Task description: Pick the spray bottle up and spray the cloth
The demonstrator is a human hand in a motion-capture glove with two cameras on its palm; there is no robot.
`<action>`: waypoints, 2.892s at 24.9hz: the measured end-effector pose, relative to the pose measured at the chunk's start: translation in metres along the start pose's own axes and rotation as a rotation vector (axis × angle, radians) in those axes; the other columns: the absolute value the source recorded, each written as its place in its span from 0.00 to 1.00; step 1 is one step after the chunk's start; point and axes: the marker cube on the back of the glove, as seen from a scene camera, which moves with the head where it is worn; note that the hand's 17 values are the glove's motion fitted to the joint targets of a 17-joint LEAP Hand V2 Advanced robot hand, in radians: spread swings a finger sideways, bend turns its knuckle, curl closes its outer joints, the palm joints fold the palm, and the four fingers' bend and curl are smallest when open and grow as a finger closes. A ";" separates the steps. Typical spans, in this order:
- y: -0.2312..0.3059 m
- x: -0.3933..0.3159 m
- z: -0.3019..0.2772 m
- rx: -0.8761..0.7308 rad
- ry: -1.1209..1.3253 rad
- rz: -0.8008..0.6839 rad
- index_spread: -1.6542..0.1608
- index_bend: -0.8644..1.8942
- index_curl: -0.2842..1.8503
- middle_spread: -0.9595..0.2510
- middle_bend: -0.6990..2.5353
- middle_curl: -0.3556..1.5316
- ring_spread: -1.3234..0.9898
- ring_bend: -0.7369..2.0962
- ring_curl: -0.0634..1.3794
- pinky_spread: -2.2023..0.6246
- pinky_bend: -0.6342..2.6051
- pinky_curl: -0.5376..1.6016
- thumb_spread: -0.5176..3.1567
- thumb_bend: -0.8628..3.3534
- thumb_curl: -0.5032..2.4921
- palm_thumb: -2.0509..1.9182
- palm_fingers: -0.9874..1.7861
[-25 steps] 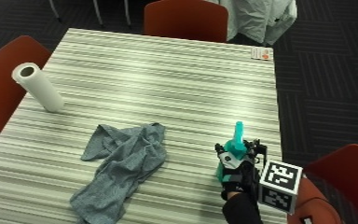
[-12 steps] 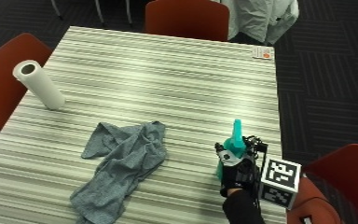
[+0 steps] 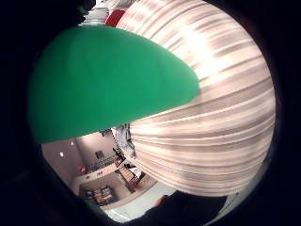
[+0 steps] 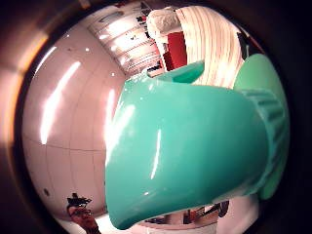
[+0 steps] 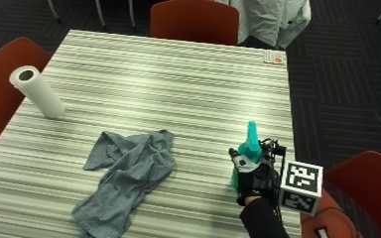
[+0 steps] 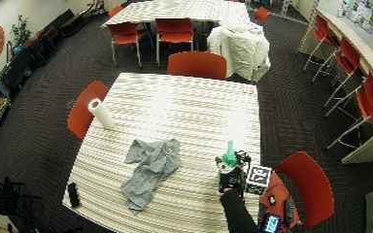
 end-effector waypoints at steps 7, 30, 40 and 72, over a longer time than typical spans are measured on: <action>-0.011 -0.069 -0.020 0.000 -0.016 -0.102 0.77 0.41 0.34 0.73 0.34 0.44 0.52 0.42 0.31 0.82 0.24 0.35 0.35 0.20 0.39 0.80 0.57; 0.046 -0.116 0.074 -0.286 -0.029 -0.150 0.79 0.39 0.36 0.75 0.33 0.45 0.52 0.42 0.33 0.82 0.24 0.34 0.34 0.20 0.40 0.81 0.58; 0.050 -0.108 0.098 -0.369 0.066 -0.118 0.79 0.38 0.37 0.75 0.32 0.45 0.52 0.42 0.33 0.82 0.24 0.35 0.33 0.20 0.41 0.81 0.59; 0.051 0.038 0.094 -0.681 1.019 0.604 0.82 0.37 0.36 0.79 0.31 0.47 0.54 0.42 0.35 0.81 0.25 0.39 0.29 0.20 0.42 0.80 0.63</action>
